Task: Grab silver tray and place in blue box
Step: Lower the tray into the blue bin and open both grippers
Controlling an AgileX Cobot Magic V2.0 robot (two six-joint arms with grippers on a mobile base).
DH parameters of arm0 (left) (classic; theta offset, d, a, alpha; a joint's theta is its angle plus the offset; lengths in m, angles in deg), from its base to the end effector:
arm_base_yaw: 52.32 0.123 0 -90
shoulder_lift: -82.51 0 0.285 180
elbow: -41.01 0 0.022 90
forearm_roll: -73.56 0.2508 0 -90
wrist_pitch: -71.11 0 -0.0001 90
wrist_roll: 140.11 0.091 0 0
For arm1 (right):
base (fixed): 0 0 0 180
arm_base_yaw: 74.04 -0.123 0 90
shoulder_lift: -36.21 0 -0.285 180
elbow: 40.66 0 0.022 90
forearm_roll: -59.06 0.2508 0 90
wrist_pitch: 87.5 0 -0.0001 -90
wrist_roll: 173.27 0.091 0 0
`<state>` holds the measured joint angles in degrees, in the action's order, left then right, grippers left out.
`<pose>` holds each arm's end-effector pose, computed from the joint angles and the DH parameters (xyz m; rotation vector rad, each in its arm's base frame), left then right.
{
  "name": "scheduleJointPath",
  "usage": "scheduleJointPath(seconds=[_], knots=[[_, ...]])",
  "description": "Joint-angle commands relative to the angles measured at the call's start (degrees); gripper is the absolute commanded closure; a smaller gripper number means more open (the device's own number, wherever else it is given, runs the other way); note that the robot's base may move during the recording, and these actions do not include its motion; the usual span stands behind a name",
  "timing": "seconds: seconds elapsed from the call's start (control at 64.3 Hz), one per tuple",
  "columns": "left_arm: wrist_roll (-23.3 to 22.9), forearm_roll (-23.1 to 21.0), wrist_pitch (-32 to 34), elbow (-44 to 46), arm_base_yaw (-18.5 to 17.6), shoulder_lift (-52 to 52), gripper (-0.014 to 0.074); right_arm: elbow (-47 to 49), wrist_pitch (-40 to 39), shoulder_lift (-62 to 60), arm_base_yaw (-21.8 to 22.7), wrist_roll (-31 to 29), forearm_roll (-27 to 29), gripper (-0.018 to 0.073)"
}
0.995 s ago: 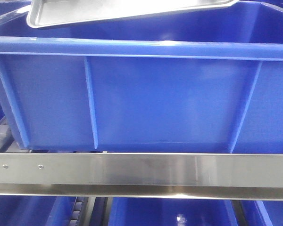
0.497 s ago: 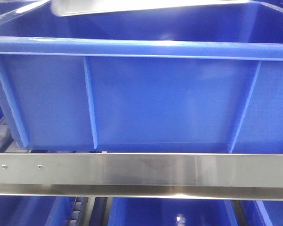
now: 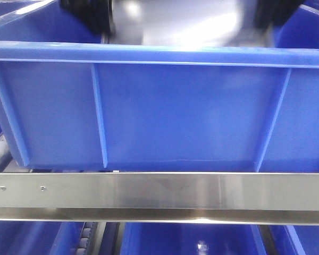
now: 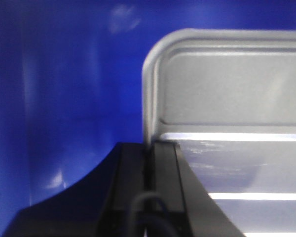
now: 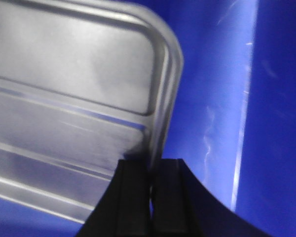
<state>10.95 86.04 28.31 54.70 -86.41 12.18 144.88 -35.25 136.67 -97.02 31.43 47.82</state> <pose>0.3451 -0.2174 0.3201 0.2343 2.4031 -0.2593 0.3304 0.1248 0.3285 -0.0567 2.5426 0.0805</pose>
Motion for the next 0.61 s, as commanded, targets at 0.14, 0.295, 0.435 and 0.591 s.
scheduleJointPath(seconds=[0.14, 0.295, 0.435, 0.591], knots=[[0.31, 1.73, 4.70, 2.02, 1.66, 0.01, 0.0685, 1.75, -4.15, 3.44, 0.23, -1.20, -3.53, 0.0500], [0.31, 1.62, 4.55, 2.02, 1.81, 0.33, 0.0601, 1.75, -4.16, 3.90, 0.30, -1.20, -3.90, 0.0414], [0.31, 1.62, 4.55, 2.65, 1.81, 0.33, 0.0403, 2.89, -3.62, 3.90, 0.29, -1.20, -4.16, 0.0148], [0.31, 1.62, 3.42, 4.78, 1.81, 0.22, 0.0195, 5.76, -1.07, 3.09, 0.29, -1.20, -4.82, -0.0066]])
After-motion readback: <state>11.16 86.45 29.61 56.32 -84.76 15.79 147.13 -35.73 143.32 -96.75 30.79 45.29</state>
